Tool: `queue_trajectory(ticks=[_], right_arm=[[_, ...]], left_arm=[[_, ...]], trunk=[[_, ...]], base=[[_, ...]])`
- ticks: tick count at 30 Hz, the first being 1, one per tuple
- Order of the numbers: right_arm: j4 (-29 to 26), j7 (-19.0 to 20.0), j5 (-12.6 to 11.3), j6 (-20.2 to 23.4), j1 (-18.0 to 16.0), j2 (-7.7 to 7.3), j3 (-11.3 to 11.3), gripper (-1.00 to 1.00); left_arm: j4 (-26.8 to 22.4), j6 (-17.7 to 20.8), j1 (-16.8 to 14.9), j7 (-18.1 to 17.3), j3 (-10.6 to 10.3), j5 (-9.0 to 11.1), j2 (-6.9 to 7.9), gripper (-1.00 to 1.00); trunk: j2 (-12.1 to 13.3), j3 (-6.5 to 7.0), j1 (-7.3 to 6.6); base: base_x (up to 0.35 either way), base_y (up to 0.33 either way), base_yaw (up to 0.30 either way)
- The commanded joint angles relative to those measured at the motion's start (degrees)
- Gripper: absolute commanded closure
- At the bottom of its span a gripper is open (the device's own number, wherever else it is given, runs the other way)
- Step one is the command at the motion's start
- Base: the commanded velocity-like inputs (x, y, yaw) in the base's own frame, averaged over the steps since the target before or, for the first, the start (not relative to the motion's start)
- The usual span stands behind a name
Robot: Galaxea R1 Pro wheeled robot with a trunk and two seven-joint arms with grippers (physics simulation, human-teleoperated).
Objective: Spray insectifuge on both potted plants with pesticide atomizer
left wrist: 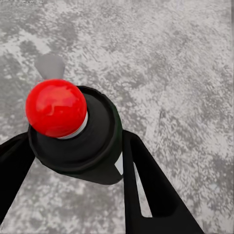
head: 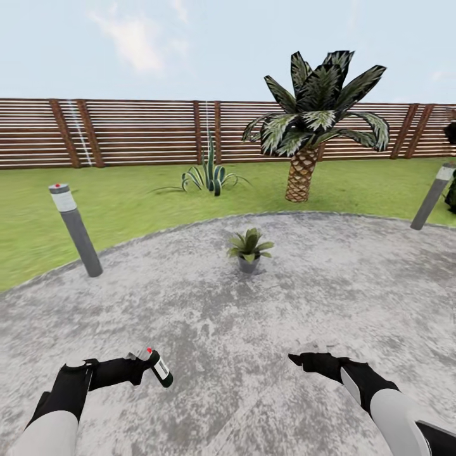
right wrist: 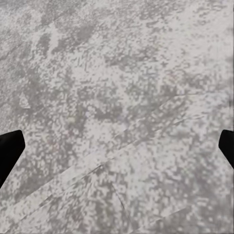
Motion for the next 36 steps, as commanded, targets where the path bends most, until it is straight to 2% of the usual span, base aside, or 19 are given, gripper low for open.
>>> queue_trajectory(ticks=[1,11,36], right_arm=[[-0.1,0.3,0.4,0.4,0.0,0.03,-0.5,-1.0],[-0.1,0.3,0.4,0.4,0.0,0.03,-0.5,-1.0],[-0.1,0.3,0.4,0.2,0.0,0.03,-0.5,-1.0]], left_arm=[[-0.1,0.5,-0.1,-0.3,0.2,-0.2,-0.04,1.0],[-0.1,0.5,-0.1,-0.3,0.2,-0.2,-0.04,1.0],[-0.1,0.5,-0.1,-0.3,0.2,-0.2,-0.04,1.0]], trunk=[[0.0,-0.06,0.02],[0.0,-0.06,0.02],[0.0,-0.06,0.02]], base=[[0.317,0.0,-0.283],[0.317,0.0,-0.197],[0.317,0.0,-0.003]])
